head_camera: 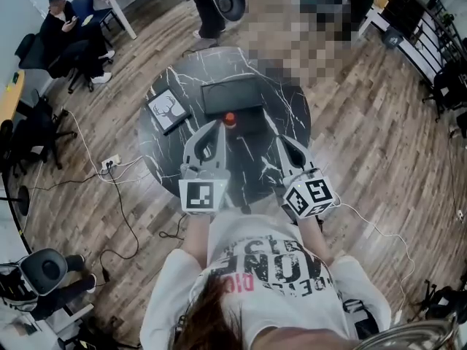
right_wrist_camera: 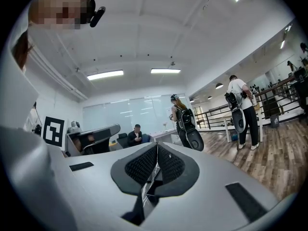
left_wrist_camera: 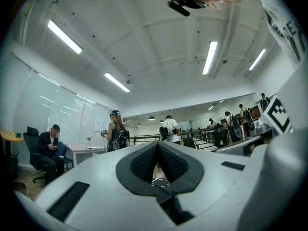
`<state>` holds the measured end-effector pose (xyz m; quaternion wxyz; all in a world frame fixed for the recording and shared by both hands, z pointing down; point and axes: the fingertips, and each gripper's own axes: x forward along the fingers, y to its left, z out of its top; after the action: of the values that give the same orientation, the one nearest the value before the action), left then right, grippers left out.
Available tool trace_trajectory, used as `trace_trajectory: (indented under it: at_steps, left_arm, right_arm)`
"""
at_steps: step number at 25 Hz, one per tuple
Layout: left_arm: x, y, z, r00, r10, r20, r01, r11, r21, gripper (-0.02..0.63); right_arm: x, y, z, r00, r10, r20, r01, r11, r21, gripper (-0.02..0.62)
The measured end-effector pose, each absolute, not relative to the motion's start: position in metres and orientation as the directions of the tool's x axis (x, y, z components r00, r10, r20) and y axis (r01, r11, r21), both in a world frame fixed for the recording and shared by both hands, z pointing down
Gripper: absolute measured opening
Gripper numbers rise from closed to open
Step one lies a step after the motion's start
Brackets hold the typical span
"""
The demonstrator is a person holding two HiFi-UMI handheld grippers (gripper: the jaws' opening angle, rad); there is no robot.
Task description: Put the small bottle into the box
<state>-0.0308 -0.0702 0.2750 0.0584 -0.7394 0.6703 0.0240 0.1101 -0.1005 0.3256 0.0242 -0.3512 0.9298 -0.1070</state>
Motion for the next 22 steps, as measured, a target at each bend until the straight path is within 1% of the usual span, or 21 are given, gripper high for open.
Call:
trace_trajectory:
  at_steps: [8, 15, 22]
  left_arm:
    - [-0.038, -0.053, 0.273, 0.076, -0.991, -0.107, -0.997, -0.074, -0.020, 0.004]
    - [-0.042, -0.038, 0.280, 0.066, -0.996, -0.058, -0.997, -0.067, 0.023, 0.004]
    - [-0.046, -0.029, 0.271, 0.053, -0.993, -0.103, -0.998, -0.055, 0.013, 0.003]
  right_arm:
    - [0.103, -0.101, 0.303, -0.765, -0.644, -0.011, -0.628, 0.750, -0.208, 0.002]
    - [0.099, -0.095, 0.297, -0.767, -0.642, -0.005, -0.628, 0.753, -0.198, 0.002]
    - [0.105, -0.094, 0.288, -0.760, -0.649, -0.025, -0.633, 0.749, -0.192, 0.002]
